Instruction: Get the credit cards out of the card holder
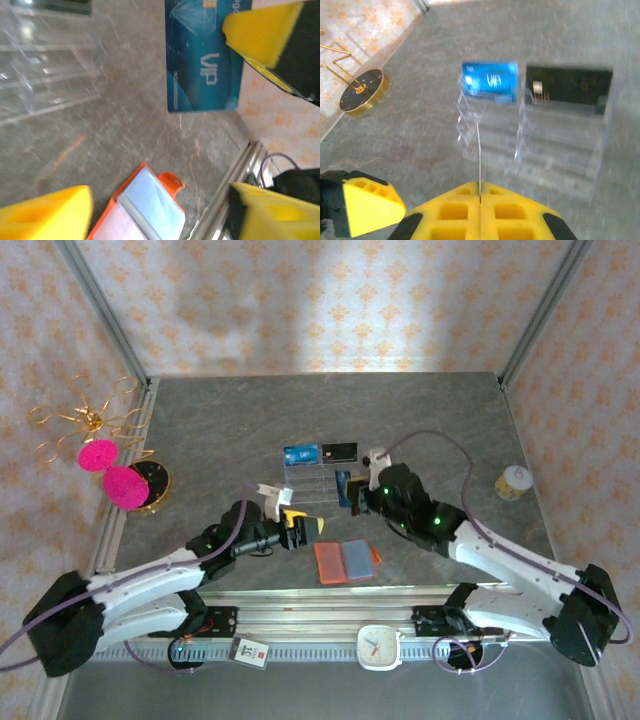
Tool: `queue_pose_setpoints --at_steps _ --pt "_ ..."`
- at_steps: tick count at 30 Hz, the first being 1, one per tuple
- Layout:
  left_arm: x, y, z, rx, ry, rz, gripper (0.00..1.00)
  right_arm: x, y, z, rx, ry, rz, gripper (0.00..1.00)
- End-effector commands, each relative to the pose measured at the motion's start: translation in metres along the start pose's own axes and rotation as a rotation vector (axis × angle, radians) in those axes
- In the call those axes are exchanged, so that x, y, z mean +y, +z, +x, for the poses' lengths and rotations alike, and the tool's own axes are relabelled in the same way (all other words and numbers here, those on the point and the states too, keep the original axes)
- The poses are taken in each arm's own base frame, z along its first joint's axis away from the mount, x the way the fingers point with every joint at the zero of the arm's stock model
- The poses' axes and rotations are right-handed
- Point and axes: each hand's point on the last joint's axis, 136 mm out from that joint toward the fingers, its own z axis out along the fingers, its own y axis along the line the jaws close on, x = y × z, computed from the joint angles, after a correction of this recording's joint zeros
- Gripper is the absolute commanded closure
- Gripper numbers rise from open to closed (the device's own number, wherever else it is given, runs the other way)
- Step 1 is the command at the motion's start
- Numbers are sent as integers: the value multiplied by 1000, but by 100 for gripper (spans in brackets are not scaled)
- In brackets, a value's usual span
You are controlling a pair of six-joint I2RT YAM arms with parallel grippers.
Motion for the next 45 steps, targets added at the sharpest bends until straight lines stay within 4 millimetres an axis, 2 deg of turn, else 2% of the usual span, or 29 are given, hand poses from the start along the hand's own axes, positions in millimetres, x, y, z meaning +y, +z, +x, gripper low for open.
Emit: queue_pose_setpoints --at_steps 1,5,7,13,18,24,32,45 --pt "21 -23 -10 -28 12 -136 1 28 9 -37 -51 -238 -126 100" --pt "20 -51 -36 -134 66 -205 1 43 32 -53 5 -413 -188 100" --pt "20 -64 -46 -178 88 -234 1 50 45 -50 73 -520 -231 100" --pt "26 -85 -66 -245 122 -337 1 45 81 -39 279 -777 -296 100" --pt "33 -95 -78 -279 153 -416 1 39 98 -51 346 -896 -383 100" --pt "39 -109 -93 -351 176 -494 1 29 120 -46 450 -1017 -479 100" --pt "46 -115 -98 -397 179 -537 1 13 156 -42 519 -1088 -489 100" --pt "49 -109 -96 -369 188 -544 1 -1 173 -27 544 -1073 -471 100"
